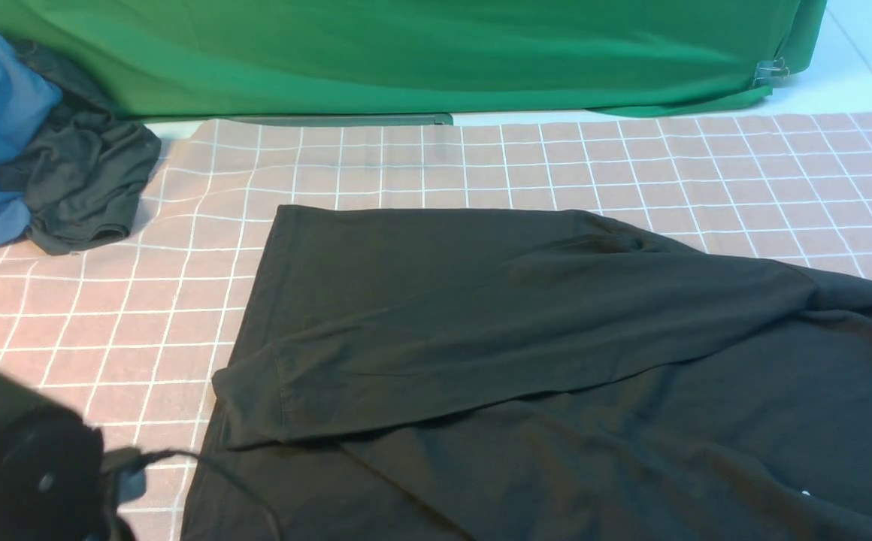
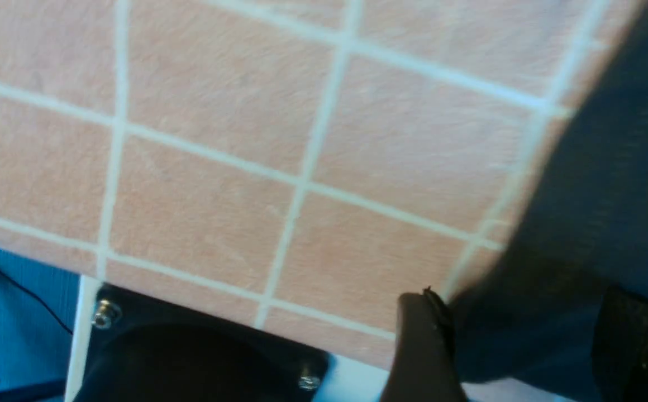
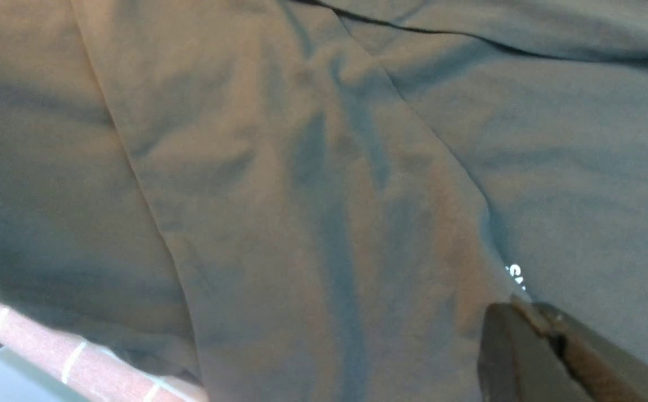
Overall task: Fold a long-sleeved shirt over a pink coffee tablecloth.
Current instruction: 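Grasp the near edge of the shirt at its hem and shoulder corners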
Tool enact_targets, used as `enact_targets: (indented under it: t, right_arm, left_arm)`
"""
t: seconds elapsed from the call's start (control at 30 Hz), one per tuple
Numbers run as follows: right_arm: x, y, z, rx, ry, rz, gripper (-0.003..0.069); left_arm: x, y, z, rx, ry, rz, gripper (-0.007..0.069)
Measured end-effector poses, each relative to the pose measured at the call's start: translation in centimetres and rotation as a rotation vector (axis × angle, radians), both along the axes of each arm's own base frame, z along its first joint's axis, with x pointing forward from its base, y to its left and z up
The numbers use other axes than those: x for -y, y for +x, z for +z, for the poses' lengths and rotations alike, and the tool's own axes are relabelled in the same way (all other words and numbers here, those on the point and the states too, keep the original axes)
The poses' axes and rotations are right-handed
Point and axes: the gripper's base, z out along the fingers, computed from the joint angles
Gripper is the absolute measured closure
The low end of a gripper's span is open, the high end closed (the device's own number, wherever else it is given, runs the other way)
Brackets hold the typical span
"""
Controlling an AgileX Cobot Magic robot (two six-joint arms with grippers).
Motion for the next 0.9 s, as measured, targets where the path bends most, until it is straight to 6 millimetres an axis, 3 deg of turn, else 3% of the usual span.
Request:
enact_targets:
  t: [0.17, 0.37, 0.5, 0.67, 0.9]
  right_arm:
    - [0.0, 0.0, 0.0, 0.000, -0.001, 0.001, 0.0623]
    - [0.0, 0.0, 0.0, 0.000, 0.000, 0.001, 0.0623]
    - [0.0, 0.0, 0.0, -0.002, 0.003, 0.001, 0.0623]
    - [0.0, -0.1, 0.0, -0.011, -0.001, -0.002, 0.0621]
    - [0.7, -0.2, 0.4, -0.170, -0.139, -0.048, 0.0620]
  left_arm:
    - [-0.3, 0.0, -0.6, 0.013, -0.017, 0.041, 0.0176]
    - [-0.1, -0.2, -1.5, 0.031, -0.064, 0.085, 0.0192]
    - [0.1, -0.3, -2.0, -0.002, -0.085, 0.101, 0.0277]
    - [0.5, -0.2, -1.9, -0.013, -0.120, 0.052, 0.0562]
    - [0.8, 0.4, 1.7, 0.088, -0.171, 0.012, 0.0593]
